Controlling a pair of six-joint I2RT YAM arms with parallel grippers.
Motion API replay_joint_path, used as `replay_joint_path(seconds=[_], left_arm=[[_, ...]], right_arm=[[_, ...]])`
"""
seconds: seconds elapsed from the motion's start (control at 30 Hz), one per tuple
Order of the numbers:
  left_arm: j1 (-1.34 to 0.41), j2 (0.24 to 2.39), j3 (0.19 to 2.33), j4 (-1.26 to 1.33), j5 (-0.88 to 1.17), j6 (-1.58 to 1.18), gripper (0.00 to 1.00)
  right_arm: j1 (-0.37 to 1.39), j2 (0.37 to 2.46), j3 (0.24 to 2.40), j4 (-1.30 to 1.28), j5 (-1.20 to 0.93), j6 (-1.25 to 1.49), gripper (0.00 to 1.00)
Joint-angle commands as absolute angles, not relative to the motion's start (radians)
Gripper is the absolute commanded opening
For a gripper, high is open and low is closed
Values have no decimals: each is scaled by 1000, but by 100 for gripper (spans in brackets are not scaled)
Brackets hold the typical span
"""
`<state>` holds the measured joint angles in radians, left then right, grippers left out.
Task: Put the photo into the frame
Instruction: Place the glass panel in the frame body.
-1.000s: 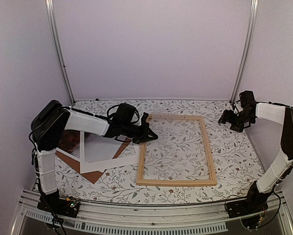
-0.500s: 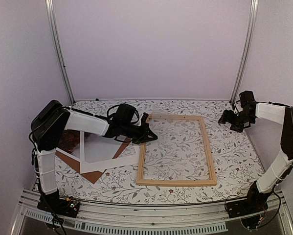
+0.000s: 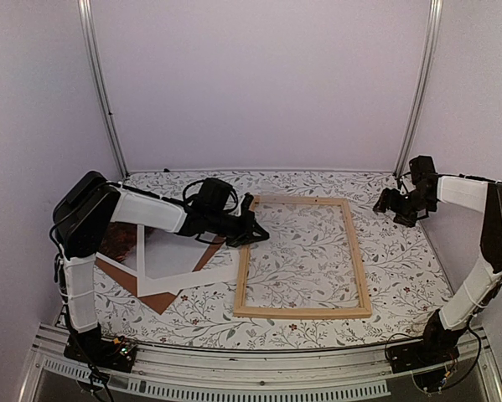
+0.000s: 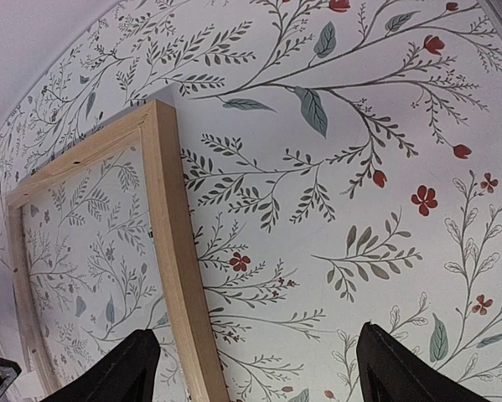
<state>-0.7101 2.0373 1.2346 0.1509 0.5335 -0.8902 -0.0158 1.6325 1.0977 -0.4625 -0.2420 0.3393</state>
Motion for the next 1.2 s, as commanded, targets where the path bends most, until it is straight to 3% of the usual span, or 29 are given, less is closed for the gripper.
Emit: replay_joint_path(seconds=[0.0, 1.17], left_arm=[[-703, 2022, 1221, 142, 552, -874, 0], [-698, 2035, 1239, 120, 564, -847, 0]], right_arm=[[-9, 1646, 1086, -440, -249, 335, 85], [-8, 1655, 1082, -435, -253, 339, 85]])
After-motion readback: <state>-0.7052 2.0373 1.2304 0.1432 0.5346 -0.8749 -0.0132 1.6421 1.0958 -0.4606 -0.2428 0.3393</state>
